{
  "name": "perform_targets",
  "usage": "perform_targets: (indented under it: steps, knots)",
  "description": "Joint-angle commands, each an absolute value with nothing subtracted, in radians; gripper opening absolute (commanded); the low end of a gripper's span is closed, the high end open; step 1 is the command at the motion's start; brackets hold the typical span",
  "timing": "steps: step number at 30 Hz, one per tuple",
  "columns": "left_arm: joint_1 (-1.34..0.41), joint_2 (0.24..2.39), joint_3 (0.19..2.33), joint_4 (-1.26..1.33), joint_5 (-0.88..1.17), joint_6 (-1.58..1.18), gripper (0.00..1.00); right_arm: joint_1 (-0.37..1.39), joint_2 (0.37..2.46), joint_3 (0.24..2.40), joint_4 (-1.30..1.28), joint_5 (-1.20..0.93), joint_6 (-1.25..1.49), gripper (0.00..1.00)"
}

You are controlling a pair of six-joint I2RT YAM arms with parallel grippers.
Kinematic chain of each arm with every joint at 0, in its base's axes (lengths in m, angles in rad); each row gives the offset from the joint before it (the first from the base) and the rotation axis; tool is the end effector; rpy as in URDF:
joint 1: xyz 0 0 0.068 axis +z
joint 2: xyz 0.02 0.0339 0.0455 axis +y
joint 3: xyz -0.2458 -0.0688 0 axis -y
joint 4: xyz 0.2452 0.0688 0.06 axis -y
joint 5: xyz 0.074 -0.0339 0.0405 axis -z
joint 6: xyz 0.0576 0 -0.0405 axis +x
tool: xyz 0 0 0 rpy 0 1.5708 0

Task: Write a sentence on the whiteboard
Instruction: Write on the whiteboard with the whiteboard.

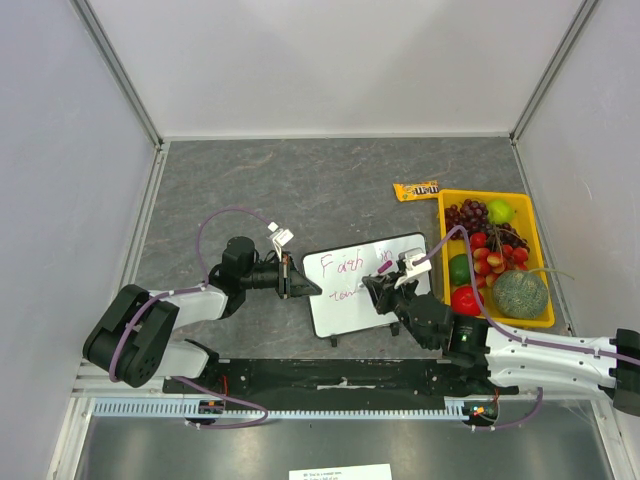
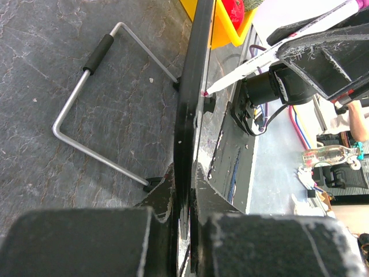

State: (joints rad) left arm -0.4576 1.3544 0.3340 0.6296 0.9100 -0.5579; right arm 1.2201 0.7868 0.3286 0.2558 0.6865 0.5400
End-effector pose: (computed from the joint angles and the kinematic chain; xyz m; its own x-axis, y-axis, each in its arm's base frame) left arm 0.2021 -0.1502 0.1343 -0.7802 0.0220 -0.6252 0.6047 0.2826 -0.7446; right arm 0.1061 0.1838 0.2091 -0.3230 0.2745 -0.9057 -0.4046 0.8251 0.3944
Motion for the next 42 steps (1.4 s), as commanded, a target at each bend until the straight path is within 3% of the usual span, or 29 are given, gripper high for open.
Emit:
perform_targets:
  steps: [1, 21, 42]
  knots:
    - [-0.468, 1.378, 0.322, 0.520, 0.841, -0.446, 0.02, 1.216, 0.776, 0.325, 0.203, 0.703, 0.575, 0.00]
    - [-0.468, 1.379, 0.324, 0.519, 0.838, -0.445, 0.02, 1.215, 0.690, 0.391, 0.167, 0.687, 0.546, 0.00]
    - [-0.468, 1.379, 0.322, 0.520, 0.841, -0.445, 0.02, 1.155, 0.776, 0.357, 0.206, 0.644, 0.558, 0.00]
